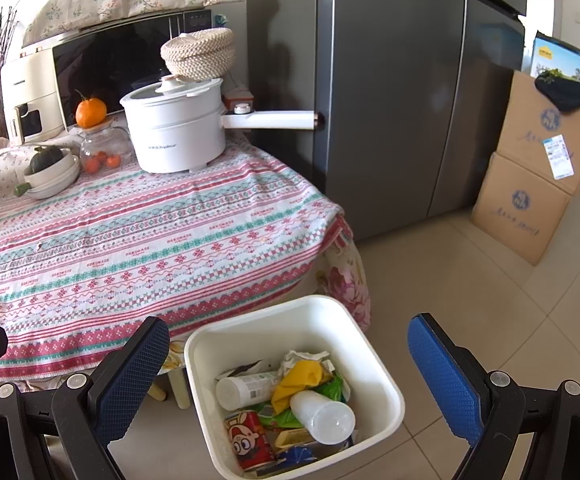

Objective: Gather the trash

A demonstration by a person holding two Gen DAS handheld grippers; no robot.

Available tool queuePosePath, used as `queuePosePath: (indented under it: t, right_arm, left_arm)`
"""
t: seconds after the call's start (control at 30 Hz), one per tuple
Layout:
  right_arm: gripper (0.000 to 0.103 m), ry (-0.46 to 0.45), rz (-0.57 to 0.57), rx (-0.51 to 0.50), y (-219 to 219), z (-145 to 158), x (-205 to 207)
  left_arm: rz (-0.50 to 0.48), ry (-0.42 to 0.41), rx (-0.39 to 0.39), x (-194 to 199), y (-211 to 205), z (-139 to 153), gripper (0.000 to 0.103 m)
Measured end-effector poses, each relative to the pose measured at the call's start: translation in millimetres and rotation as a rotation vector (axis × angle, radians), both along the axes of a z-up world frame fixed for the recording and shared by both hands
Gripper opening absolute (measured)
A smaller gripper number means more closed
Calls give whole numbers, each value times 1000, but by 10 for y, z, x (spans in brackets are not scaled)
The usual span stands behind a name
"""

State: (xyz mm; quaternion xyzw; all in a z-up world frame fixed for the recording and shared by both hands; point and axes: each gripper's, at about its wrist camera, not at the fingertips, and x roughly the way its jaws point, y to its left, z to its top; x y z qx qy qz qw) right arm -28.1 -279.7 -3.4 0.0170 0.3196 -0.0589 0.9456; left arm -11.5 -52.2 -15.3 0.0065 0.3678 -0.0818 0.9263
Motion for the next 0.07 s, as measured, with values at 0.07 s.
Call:
queuePosePath:
  t: [0.07]
  right_arm:
    - [99,0,2,1,5,4,-1]
  left_arm:
    - [-4,14,-21,17,30,3,103]
